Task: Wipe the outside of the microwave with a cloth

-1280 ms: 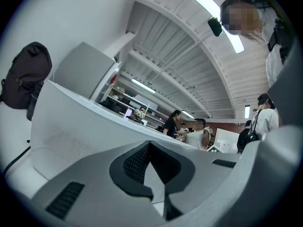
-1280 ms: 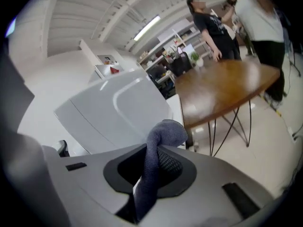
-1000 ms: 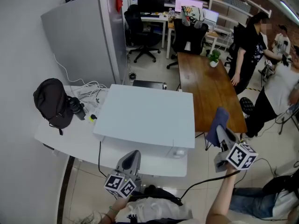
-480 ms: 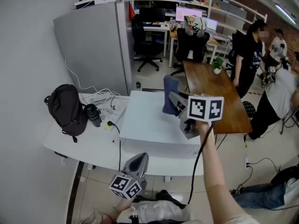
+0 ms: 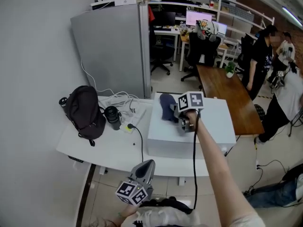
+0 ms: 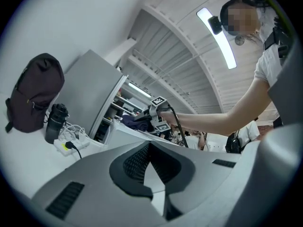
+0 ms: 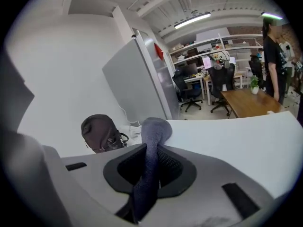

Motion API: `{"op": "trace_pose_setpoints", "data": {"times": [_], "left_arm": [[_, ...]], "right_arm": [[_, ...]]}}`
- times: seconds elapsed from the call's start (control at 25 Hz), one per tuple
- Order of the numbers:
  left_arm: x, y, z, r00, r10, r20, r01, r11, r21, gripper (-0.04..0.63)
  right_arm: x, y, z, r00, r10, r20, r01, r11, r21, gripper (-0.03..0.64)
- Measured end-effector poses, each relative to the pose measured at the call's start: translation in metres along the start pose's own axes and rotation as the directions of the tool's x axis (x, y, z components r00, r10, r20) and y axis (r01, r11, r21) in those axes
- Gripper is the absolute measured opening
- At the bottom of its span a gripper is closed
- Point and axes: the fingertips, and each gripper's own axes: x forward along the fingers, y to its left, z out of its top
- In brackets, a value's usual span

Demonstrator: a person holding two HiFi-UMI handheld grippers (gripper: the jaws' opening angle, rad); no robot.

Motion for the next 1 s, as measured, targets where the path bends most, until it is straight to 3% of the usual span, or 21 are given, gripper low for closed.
{"op": "trace_pose_setpoints", "data": {"times": [0.16,0.32,0.48,0.6,0.72,0.84,0.92,1.0], "left_arm": [[-0.001,0.007,0.003,1.000,0.000,0.003,0.000,1.000,-0.009,-0.014],[0.007,0.005,0.001,1.000,-0.019,0.000,0.019,1.000,-0.013,-0.014],[0.018,-0.005,-0.003,0.999,-0.045,-0.025,0.045,0.999,-0.018,-0.014],[0.029,-0.016,-0.008,0.997,-0.063,-0.033,0.062,0.998,-0.025,-0.014],[0.040,-0.029,-0.012,0.996,-0.081,-0.036,0.080,0.997,-0.022,-0.014],[0.047,-0.038,-0.016,0.995,-0.093,-0.046,0.093,0.996,-0.016,-0.014],[0.049,-0.043,-0.019,0.995,-0.091,-0.051,0.091,0.996,-0.013,-0.014],[0.048,-0.046,-0.020,0.995,-0.083,-0.051,0.083,0.997,-0.009,-0.014]], "right_arm": [[-0.037,-0.076,-0.002,0.989,-0.149,-0.005,0.149,0.988,0.037,0.072],[-0.104,-0.179,-0.021,0.951,-0.309,0.011,0.303,0.940,0.159,0.074],[-0.171,-0.249,-0.050,0.918,-0.396,0.017,0.372,0.878,0.302,0.075],[-0.197,-0.261,-0.054,0.911,-0.411,0.040,0.381,0.874,0.302,0.074],[-0.202,-0.218,-0.033,0.936,-0.316,0.157,0.268,0.926,0.266,0.074],[-0.191,-0.120,-0.009,0.953,-0.113,0.279,0.071,0.985,0.159,0.074],[-0.177,-0.041,-0.001,0.950,0.040,0.310,-0.066,0.995,0.073,0.074],[-0.159,0.037,-0.001,0.933,0.186,0.309,-0.202,0.979,0.019,0.074]]}}
